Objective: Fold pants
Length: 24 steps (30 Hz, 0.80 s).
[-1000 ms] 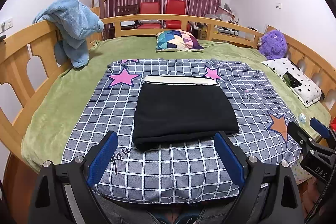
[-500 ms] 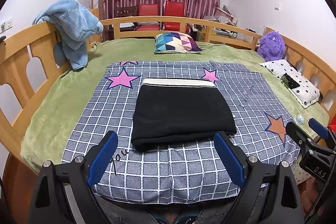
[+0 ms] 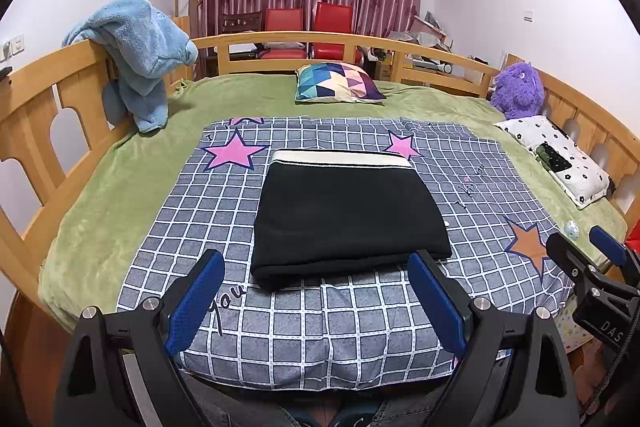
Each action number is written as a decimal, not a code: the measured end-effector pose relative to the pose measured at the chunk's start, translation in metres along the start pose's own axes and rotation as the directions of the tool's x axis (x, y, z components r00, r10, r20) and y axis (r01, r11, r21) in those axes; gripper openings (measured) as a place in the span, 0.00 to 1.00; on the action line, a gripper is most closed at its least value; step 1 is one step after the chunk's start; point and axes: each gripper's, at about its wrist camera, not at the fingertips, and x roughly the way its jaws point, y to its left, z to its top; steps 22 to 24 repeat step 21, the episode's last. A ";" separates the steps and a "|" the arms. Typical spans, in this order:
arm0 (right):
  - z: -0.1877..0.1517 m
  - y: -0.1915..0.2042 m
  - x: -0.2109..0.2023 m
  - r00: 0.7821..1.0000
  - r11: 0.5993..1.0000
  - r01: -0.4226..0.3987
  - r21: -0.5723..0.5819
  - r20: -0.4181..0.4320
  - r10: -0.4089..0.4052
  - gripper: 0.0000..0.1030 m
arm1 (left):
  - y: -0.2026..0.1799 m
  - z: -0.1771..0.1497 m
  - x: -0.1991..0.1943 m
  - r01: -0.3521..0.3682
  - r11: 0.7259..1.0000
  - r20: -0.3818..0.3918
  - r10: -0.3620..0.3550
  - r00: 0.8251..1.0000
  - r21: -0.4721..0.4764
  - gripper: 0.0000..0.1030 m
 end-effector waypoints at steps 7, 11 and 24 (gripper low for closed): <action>0.000 0.002 0.000 1.000 1.000 -0.014 -0.005 0.003 0.014 0.97 | 0.002 0.002 0.004 -0.011 1.000 -0.005 0.011 1.000 -0.007 0.90; 0.000 0.001 0.004 1.000 1.000 -0.018 0.001 0.000 0.018 0.97 | 0.001 0.002 0.007 -0.014 1.000 -0.010 0.014 1.000 -0.005 0.90; -0.004 -0.006 0.013 1.000 1.000 -0.001 0.016 -0.008 0.001 0.97 | 0.002 -0.003 0.019 -0.038 0.999 0.002 0.038 0.999 0.005 0.91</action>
